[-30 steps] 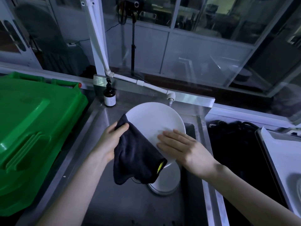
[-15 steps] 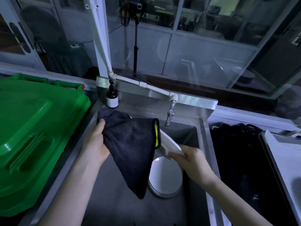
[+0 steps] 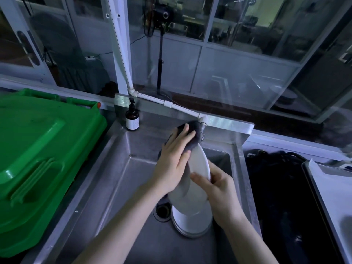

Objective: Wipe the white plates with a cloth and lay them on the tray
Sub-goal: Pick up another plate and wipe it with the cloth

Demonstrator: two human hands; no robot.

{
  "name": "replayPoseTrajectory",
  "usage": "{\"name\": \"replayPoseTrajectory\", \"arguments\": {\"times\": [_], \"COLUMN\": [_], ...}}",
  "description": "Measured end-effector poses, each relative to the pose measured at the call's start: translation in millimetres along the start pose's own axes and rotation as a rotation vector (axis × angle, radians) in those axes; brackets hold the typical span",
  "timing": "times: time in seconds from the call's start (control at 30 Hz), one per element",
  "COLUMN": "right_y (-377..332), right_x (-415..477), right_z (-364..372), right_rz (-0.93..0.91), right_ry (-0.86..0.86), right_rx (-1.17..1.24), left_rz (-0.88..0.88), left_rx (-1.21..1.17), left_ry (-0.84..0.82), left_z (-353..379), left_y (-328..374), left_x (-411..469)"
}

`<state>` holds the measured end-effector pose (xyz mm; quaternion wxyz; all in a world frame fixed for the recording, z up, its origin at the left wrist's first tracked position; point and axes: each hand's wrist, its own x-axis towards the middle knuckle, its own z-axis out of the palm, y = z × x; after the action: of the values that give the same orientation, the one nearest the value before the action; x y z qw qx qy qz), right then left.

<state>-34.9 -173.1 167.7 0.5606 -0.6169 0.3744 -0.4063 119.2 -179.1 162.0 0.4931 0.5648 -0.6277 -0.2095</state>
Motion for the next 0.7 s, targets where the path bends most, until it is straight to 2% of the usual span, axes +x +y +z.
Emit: {"name": "replayPoseTrajectory", "arguments": {"times": [0.13,0.23,0.3,0.37,0.43,0.5,0.63,0.7], "right_y": [1,3,2,-3,-8,-12,-9,-6], "right_x": [6,6,2,-1,-2,2,8,6], "right_z": [-9,-14,-15,-16,-19,-21,-17,-17], "right_rz": [0.082,0.080,0.067,0.046,0.027,0.032,0.066,0.085], "right_ry": [0.078,0.054,0.008,-0.032,-0.050,-0.027,0.005,-0.009], "right_rx": [0.135,0.090,0.071,0.083,0.099,0.104,0.100,0.111], "left_rz": [0.146,0.185,0.100,-0.070,-0.169,-0.099,0.197,0.229], "left_rx": [0.081,0.117,0.041,-0.107,-0.183,-0.153,0.061,0.106], "left_ry": [-0.123,-0.147,-0.088,-0.009,-0.007,-0.044,-0.163,-0.169], "left_z": [14,15,7,-6,-12,-9,5,3], "left_y": [-3,-8,-11,-16,-19,-16,-2,-3], "left_x": [-31,-32,-17,-3,-4,-15,-25,-17]}}
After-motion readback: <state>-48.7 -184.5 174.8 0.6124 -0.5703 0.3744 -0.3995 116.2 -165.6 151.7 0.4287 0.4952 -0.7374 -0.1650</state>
